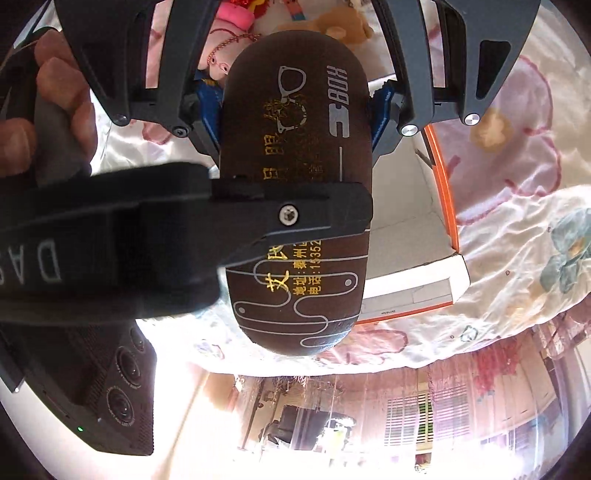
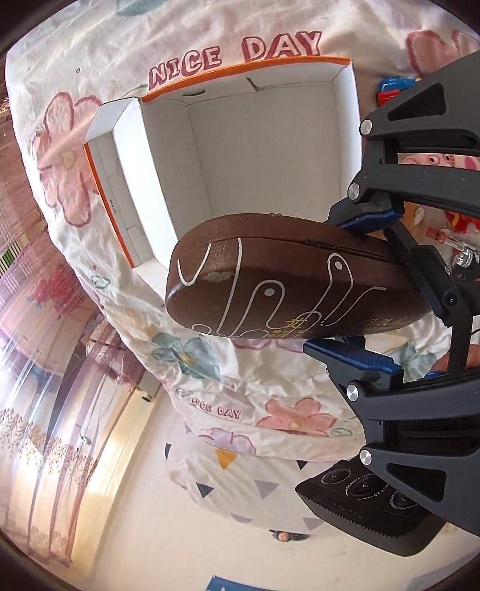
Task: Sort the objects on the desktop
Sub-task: 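Lift the glasses case with the right tool and carry it into the orange box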
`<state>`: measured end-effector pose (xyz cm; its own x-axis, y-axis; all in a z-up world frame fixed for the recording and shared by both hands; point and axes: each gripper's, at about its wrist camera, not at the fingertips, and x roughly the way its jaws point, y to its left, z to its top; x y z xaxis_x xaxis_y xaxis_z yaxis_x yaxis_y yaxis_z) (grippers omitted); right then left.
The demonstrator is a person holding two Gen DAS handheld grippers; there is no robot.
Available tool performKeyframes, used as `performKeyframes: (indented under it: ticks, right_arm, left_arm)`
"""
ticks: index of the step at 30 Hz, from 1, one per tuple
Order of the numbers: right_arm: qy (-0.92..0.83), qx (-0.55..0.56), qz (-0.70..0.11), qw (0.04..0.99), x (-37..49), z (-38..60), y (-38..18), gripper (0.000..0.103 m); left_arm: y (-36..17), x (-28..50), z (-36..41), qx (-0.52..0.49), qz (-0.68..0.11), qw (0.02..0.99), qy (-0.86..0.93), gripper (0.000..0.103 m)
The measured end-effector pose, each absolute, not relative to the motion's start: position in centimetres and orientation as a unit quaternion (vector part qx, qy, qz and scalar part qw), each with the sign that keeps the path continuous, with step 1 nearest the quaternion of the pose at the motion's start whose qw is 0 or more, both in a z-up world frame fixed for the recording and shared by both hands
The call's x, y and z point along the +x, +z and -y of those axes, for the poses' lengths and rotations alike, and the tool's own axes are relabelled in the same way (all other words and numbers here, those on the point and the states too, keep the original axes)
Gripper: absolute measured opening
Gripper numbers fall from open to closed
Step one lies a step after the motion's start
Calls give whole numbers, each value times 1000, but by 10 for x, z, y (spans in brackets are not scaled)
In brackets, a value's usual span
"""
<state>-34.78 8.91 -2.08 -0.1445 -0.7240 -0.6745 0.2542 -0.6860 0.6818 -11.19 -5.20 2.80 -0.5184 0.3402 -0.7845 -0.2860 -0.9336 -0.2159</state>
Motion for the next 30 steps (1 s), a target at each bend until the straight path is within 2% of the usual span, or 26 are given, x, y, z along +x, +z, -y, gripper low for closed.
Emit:
performKeyframes:
  ticks: [4, 7, 16, 30]
  right_arm:
    - [-725, 564, 201, 341, -373, -74, -40, 51]
    - [-723, 563, 215, 337, -385, -71, -57, 51]
    - [-702, 593, 239, 315, -404, -61, -99, 51]
    - [-647, 651, 269, 292, -404, -63, -155, 55]
  left_arm:
    - [14, -117, 67, -471, 32, 168, 865, 63]
    - [-33, -125, 80, -479, 24, 164, 862, 63]
    - [-63, -123, 73, -522, 28, 142, 840, 63]
    - [-91, -39, 50, -540, -58, 119, 831, 67]
